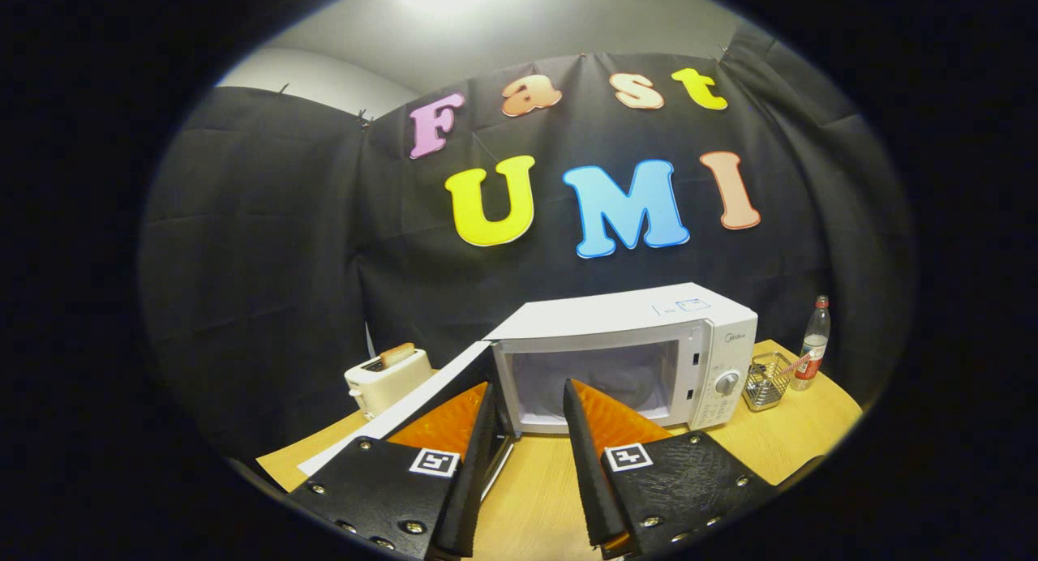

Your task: Open the microwave, put the food inside, and close the microwave door.

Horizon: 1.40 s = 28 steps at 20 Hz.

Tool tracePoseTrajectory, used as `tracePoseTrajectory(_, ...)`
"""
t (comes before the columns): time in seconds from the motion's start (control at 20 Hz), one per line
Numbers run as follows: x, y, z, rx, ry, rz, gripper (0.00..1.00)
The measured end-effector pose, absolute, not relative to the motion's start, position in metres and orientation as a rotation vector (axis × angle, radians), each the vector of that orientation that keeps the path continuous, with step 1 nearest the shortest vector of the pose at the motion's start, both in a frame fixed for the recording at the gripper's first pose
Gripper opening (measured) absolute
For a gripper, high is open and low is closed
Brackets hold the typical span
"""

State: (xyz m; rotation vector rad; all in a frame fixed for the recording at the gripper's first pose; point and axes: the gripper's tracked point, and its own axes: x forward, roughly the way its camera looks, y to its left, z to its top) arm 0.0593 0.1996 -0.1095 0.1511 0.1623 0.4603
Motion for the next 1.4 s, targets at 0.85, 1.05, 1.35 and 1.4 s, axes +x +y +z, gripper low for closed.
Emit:
tracePoseTrajectory(0.85, -0.083, 0.341, -0.094, 0.136, 0.143, 0.799, 0.51)
tracePoseTrajectory(1.05, -0.099, 0.365, -0.116, 0.135, 0.182, 0.867, 0.51)
tracePoseTrajectory(1.35, -0.095, 0.380, -0.160, 0.117, 0.274, 0.890, 0.51)
tracePoseTrajectory(1.4, -0.092, 0.381, -0.167, 0.112, 0.288, 0.889, 0.51)
